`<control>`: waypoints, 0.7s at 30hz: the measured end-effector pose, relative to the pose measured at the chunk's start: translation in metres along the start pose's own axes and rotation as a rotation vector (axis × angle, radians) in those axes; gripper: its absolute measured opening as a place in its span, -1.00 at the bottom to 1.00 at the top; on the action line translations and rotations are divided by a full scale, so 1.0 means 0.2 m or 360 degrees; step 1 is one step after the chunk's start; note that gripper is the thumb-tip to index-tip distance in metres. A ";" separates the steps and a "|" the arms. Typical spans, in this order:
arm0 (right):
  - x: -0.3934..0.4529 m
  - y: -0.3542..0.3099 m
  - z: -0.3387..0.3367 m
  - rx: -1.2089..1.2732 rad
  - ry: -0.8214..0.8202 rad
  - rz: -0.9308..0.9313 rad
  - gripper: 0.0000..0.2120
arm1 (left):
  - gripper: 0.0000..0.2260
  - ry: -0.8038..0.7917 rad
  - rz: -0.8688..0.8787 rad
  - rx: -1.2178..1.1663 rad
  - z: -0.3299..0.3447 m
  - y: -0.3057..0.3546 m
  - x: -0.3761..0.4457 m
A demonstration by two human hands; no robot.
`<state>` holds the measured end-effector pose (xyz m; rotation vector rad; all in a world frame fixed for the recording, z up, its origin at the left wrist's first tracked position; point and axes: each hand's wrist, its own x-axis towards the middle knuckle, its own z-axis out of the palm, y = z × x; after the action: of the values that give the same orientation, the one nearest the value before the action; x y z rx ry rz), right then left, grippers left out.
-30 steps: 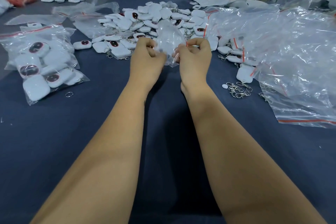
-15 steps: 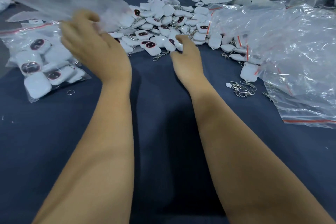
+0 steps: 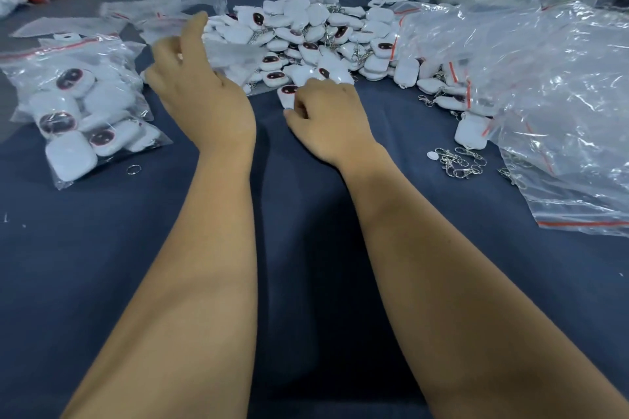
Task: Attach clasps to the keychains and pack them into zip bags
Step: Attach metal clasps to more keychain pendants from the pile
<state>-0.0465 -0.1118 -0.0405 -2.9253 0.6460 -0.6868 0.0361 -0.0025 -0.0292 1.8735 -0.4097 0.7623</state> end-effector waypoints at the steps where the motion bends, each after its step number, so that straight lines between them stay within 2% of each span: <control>1: -0.01 0.00 -0.01 -0.0028 0.0112 0.0002 -0.79 | -0.25 -0.0053 -0.0053 0.0014 0.00 0.00 0.00; 3: -0.02 0.01 -0.01 -0.0046 0.0227 0.0041 -0.84 | -0.30 -0.0118 -0.0137 0.0065 0.01 0.00 0.00; 7: -0.02 0.02 0.03 -0.0116 -0.0035 0.0064 -0.61 | -0.56 -0.0271 -0.0172 0.0071 0.03 -0.01 -0.01; 10: -0.01 0.03 0.03 -0.0033 0.0004 0.0097 -0.64 | -0.64 -0.0370 -0.0182 0.0046 0.03 0.01 -0.02; 16: -0.03 0.01 0.01 0.0361 0.0076 0.0229 -0.78 | -0.63 -0.0419 0.0001 -0.0077 0.02 0.01 -0.02; 17: -0.03 0.01 0.00 0.0483 0.0087 0.0279 -0.75 | -0.62 -0.0452 0.0001 -0.0078 0.03 0.01 -0.02; 21: -0.04 0.03 -0.04 0.1255 0.0165 0.0629 -0.40 | -0.51 -0.0720 -0.0043 0.0006 0.07 -0.01 -0.02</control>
<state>-0.0598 -0.1140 -0.0382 -1.9864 0.7199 -0.8075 0.0390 -0.0148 -0.0364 2.0478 -0.6636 0.3134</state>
